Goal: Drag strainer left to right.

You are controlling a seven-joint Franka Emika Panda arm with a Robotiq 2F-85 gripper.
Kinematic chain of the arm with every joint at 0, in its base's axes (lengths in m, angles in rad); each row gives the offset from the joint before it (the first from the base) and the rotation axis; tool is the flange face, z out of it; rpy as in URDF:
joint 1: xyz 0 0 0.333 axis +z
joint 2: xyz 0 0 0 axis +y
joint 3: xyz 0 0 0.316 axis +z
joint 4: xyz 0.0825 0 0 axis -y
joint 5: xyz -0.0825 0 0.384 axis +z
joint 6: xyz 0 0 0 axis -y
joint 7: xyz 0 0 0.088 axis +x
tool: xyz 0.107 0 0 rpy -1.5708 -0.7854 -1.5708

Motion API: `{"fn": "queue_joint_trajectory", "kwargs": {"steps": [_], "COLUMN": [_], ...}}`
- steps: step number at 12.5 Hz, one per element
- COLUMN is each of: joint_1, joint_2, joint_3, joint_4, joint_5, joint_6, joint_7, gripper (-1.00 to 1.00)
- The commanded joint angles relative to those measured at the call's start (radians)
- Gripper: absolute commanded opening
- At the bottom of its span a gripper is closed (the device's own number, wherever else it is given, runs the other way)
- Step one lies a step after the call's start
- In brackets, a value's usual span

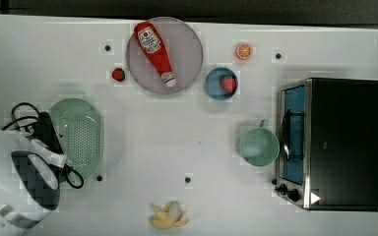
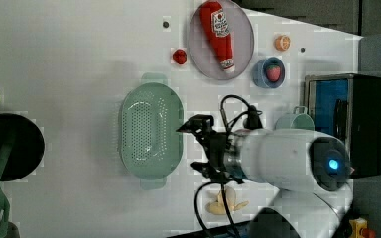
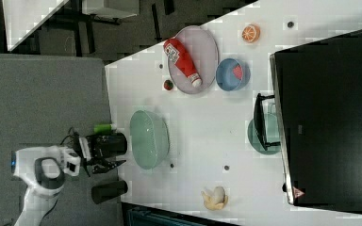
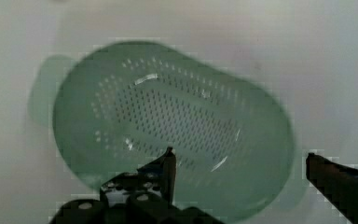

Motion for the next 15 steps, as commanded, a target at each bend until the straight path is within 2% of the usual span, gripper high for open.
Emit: {"fn": "queue_joint_trajectory", "kwargs": {"steps": [1, 3, 7, 12, 15], "joint_1": [-0.013, -0.011, -0.001, 0.045, 0.047], "joint_2": [0.119, 0.215, 0.349, 0.397, 0.397], "joint_3": [-0.013, -0.026, -0.061, -0.156, -0.182], "joint_4": [0.007, 0.007, 0.006, -0.015, -0.044], "joint_5": [0.009, -0.035, -0.046, -0.121, -0.121], "joint_6": [0.112, 0.208, 0.35, 0.425, 0.477], "joint_7": [0.224, 0.241, 0.241, 0.241, 0.241], "gripper": [1.0, 1.0, 1.0, 1.0, 1.0]}}
